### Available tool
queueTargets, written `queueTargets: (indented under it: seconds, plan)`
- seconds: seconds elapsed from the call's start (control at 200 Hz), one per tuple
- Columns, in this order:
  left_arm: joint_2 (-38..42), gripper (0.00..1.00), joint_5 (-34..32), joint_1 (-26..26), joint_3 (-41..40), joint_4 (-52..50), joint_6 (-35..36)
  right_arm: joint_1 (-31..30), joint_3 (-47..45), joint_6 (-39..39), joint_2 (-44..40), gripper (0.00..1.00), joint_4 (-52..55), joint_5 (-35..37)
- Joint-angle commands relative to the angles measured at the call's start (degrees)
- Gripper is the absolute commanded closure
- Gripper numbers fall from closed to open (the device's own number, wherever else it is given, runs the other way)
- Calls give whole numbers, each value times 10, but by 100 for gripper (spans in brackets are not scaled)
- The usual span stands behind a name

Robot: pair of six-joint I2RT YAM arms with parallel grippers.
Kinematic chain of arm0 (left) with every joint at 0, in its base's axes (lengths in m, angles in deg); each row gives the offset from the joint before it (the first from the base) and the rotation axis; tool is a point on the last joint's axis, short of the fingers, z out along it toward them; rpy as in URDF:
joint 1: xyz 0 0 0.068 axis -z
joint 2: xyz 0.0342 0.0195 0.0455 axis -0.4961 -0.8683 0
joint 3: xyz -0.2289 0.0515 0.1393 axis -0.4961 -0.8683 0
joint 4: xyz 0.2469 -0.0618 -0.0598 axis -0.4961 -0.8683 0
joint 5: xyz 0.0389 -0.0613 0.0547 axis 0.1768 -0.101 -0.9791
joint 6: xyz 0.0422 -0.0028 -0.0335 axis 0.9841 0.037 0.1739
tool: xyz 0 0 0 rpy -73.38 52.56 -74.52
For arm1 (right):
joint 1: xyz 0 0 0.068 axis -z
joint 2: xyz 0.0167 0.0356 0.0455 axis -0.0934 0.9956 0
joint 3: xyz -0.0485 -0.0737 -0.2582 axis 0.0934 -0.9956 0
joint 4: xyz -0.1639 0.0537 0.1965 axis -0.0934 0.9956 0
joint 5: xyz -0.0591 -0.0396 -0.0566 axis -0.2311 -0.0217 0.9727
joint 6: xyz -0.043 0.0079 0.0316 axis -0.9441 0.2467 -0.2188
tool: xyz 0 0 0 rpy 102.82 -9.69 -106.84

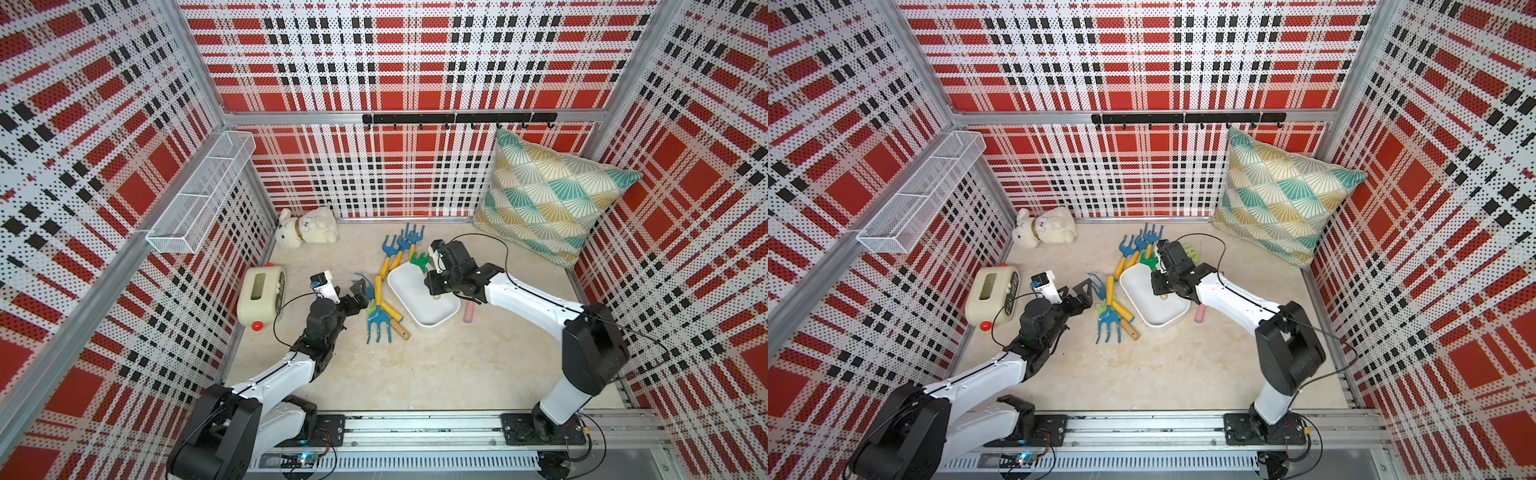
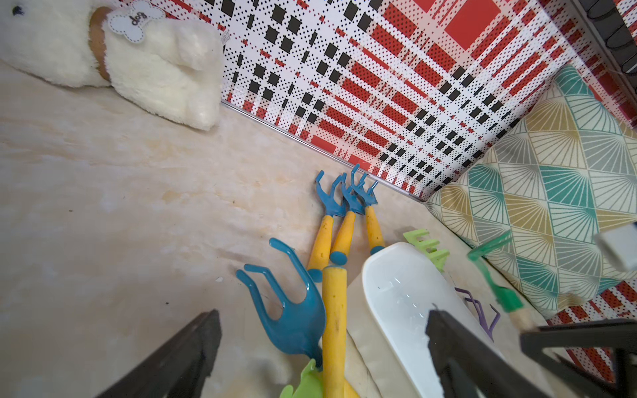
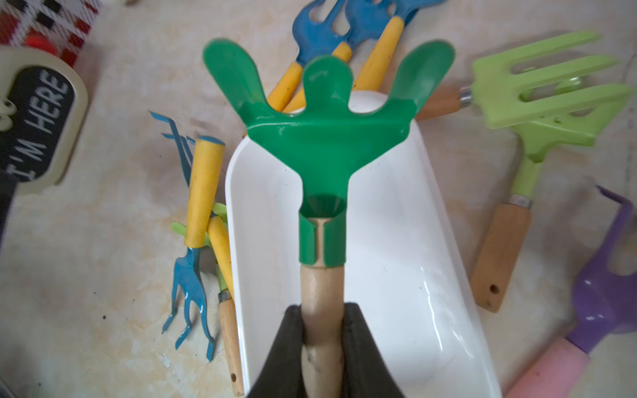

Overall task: Put the rake into the storage box
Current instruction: Move the storage box to the center of the board.

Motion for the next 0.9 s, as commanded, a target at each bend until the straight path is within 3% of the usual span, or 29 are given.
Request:
queueTargets:
  seconds: [0.0,0.271,0.621,0.747,0.822,0.897]
  plan:
    - [-2,1,-6,4,15,6,9,-21,24,-23,38,100,35,11]
    - [-1,1,2,5,19,2,8,-56,55,-1,119,100,66,71]
    - [-20,0,-14,30,30,2,12,-130,-11,116,94,99,60,78]
    - [-12,0,-29,41,27,2,21,-161,-42,157,55,79,61,86]
    - [-6,0,-36,43,24,2,24,-171,-62,172,19,58,63,96]
    - [2,0,-41,44,22,0,26,-172,-79,181,-23,47,68,104]
